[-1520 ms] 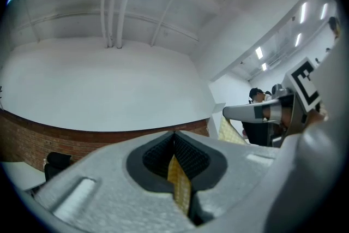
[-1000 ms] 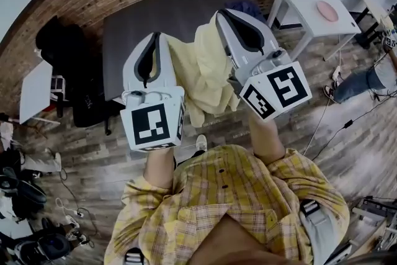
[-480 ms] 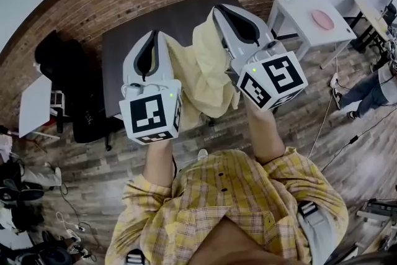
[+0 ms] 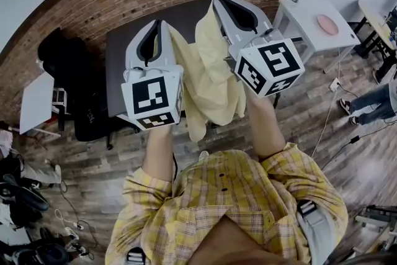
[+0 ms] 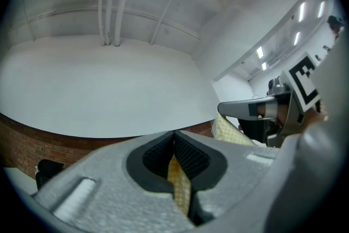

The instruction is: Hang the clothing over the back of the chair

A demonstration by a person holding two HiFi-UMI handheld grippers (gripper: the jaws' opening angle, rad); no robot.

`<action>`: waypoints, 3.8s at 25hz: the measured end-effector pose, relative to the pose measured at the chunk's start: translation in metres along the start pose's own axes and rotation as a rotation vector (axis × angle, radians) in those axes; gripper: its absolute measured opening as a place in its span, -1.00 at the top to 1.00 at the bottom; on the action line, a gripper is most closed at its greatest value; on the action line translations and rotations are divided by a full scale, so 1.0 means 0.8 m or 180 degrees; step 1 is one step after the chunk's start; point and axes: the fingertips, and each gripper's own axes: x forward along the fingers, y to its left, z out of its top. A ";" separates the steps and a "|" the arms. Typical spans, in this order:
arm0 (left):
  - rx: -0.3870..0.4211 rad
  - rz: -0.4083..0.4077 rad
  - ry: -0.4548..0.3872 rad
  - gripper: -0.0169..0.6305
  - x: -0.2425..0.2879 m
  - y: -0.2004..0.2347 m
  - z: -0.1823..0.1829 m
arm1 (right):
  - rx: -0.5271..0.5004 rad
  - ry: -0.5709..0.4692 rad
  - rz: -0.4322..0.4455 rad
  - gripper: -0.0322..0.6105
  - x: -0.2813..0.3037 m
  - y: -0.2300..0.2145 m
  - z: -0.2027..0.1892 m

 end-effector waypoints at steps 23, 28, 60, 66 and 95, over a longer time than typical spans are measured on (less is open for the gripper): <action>-0.0154 -0.0047 0.0412 0.93 0.071 0.024 -0.078 | 0.0158 0.0390 -0.0003 0.87 0.068 -0.027 -0.082; -0.0212 -0.0067 0.0552 0.93 0.084 0.028 -0.105 | 0.0212 0.0542 -0.0005 0.86 0.080 -0.030 -0.112; -0.0440 -0.0111 0.1059 0.93 0.113 0.007 -0.215 | 0.0333 0.1142 -0.0105 0.86 0.089 -0.040 -0.241; -0.0501 -0.0136 0.1141 0.93 0.118 0.003 -0.228 | 0.0415 0.1200 -0.0078 0.86 0.091 -0.041 -0.255; -0.0586 -0.0174 0.0989 0.81 0.103 -0.004 -0.208 | 0.0355 0.1073 -0.0026 0.75 0.086 -0.030 -0.239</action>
